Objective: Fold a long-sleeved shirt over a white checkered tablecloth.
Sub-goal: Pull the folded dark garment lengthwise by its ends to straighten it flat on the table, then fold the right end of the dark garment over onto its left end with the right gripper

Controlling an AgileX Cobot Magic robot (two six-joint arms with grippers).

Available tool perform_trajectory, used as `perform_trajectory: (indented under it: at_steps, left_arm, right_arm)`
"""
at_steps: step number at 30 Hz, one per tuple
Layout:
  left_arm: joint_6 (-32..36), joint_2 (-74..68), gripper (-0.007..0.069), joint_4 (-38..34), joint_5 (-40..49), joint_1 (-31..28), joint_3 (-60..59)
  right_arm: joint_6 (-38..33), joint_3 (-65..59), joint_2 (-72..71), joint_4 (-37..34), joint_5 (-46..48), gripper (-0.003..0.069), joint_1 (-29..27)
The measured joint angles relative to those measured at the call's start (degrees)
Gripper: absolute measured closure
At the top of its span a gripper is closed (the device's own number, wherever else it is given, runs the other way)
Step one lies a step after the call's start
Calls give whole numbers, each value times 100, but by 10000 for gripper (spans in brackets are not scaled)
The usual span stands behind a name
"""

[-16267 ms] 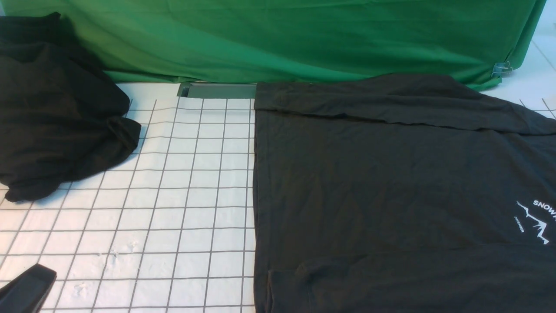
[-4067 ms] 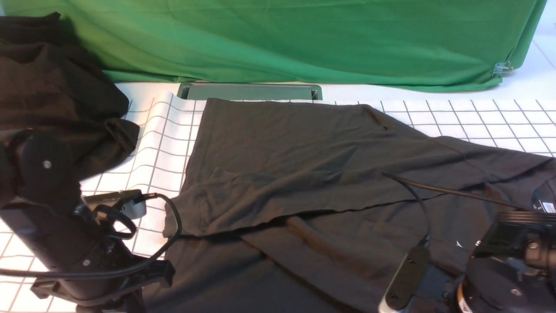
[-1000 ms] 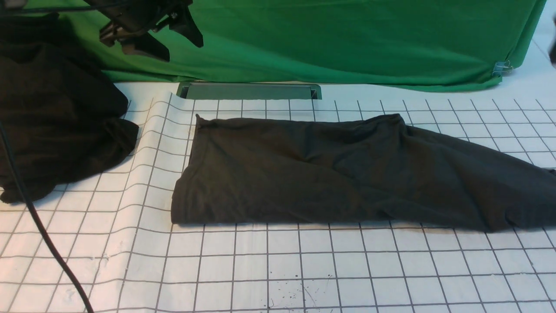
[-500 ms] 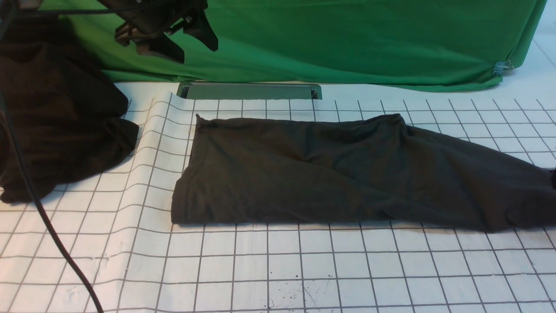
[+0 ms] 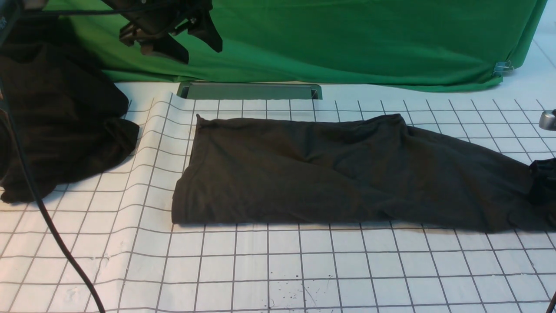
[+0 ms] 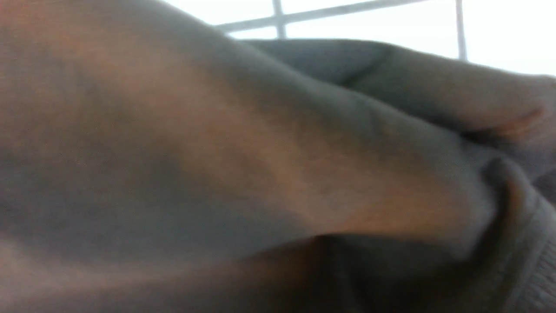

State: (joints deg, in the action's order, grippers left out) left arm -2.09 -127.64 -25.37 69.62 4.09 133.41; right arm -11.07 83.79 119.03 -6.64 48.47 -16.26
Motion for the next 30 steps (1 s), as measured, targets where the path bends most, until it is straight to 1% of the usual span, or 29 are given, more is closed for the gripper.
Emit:
perform_trajectory:
  at_steps: [2, 3, 4, 5, 6, 7, 8, 13, 15, 19, 21, 24, 27, 28, 30]
  left_arm:
    - [0, 0, 109, -7, 0, 0, 0]
    - [0, 0, 109, -7, 0, 0, 0]
    - [0, 0, 109, -80, 0, 0, 0]
    - [0, 14, 109, -178, 0, 0, 0]
    - [0, 21, 109, -198, 0, 0, 0]
    - [6, 56, 109, -322, 0, 0, 0]
    - [31, 97, 109, -363, 0, 0, 0]
    - [242, 504, 109, -423, 6, -5, 6]
    - [339, 658, 109, -398, 6, -5, 5]
    - [454, 948, 109, 108, 12, -5, -6]
    - [468, 1001, 109, 277, 18, -46, -5]
    - [476, 1007, 109, 276, 18, -130, -12]
    - [476, 1007, 109, 276, 18, -247, -12]
    - [476, 1007, 109, 276, 18, -252, -12]
    - [476, 1007, 109, 276, 18, -310, -12]
  right_arm:
    - [-31, 36, 11, -37, 84, 446, 7]
    - [-37, 36, 17, -37, 84, 446, 7]
    - [-51, 105, 27, -5, 193, 561, 11]
    - [-57, 199, 27, 114, 356, 607, 11]
    - [-57, 199, 27, 135, 356, 607, 11]
    - [-63, 331, 19, 318, 526, 627, 11]
    - [-63, 411, -4, 440, 654, 630, 11]
    - [48, 1093, -444, 1276, 1177, 633, 11]
    - [116, 1333, -585, 1422, 1298, 633, 11]
    - [288, 2117, -877, 1529, 1845, 633, 30]
    - [445, 2442, -1013, 1539, 2037, 633, 167]
    - [615, 2664, -1168, 1539, 2101, 633, 416]
    - [1107, 2798, -1406, 1514, 2116, 633, 1182]
    - [1175, 2798, -1419, 1514, 2116, 633, 1234]
    - [1546, 2809, -1479, 1502, 2116, 631, 1852]
